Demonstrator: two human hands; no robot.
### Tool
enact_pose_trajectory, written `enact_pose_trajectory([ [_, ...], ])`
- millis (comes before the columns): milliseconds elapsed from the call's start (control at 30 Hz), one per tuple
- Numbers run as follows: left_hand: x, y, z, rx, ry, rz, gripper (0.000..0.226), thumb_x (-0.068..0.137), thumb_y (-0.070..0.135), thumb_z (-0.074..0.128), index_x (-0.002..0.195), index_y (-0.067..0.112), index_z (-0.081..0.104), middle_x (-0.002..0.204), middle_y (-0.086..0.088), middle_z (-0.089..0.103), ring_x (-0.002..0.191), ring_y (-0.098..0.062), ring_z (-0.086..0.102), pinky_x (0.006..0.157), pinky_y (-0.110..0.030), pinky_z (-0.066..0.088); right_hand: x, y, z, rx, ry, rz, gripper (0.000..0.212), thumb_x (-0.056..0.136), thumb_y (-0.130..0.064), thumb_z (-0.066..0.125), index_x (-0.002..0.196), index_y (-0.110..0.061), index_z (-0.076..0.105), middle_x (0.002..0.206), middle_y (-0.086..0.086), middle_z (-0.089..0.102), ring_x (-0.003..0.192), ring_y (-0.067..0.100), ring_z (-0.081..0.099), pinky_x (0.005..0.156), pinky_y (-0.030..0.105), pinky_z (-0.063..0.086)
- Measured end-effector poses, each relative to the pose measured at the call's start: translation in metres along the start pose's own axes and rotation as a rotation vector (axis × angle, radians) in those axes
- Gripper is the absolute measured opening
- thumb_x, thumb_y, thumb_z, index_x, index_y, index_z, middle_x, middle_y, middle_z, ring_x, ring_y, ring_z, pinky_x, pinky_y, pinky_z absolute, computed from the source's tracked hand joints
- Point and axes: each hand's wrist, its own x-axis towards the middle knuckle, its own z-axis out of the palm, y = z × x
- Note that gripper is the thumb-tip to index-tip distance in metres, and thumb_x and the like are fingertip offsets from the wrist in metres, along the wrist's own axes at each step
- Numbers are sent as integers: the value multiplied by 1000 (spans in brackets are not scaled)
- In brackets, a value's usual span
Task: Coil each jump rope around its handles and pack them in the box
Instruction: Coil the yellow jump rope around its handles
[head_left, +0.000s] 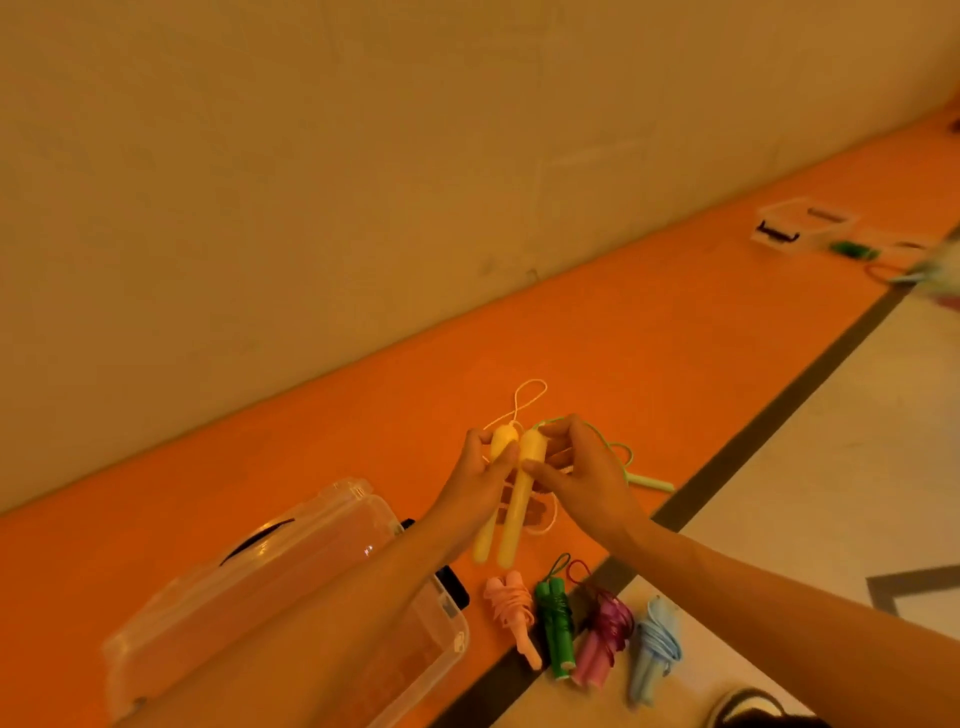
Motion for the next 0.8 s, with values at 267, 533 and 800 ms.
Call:
enact_pose_trajectory([
  [267, -41, 32, -23, 53, -5, 50, 34, 98, 33, 58, 125, 24, 40, 85, -20, 68, 55, -22, 62, 48, -32, 50, -5, -42, -14, -23, -119, -39, 30, 76, -36, 83, 92, -22, 62, 89, -4, 70, 81, 13, 68, 73, 45, 57],
  [533, -43, 41, -53, 108, -74, 55, 39, 93, 38, 61, 127, 31, 44, 82, -11, 71, 60, -24, 60, 51, -32, 48, 27, -48, -8, -264, -246, -197, 86, 65, -61, 80, 139, -41, 42, 142, -13, 44, 127, 5, 43, 99, 26, 40],
  [800, -31, 42, -56, 210, -178, 36, 38, 94, 33, 65, 128, 28, 47, 87, -8, 73, 62, -16, 66, 51, -27, 49, 45, -43, -2, -178, -592, -117, 42, 94, -54, 54, 130, -35, 54, 113, -15, 62, 97, -1, 59, 80, 23, 47],
])
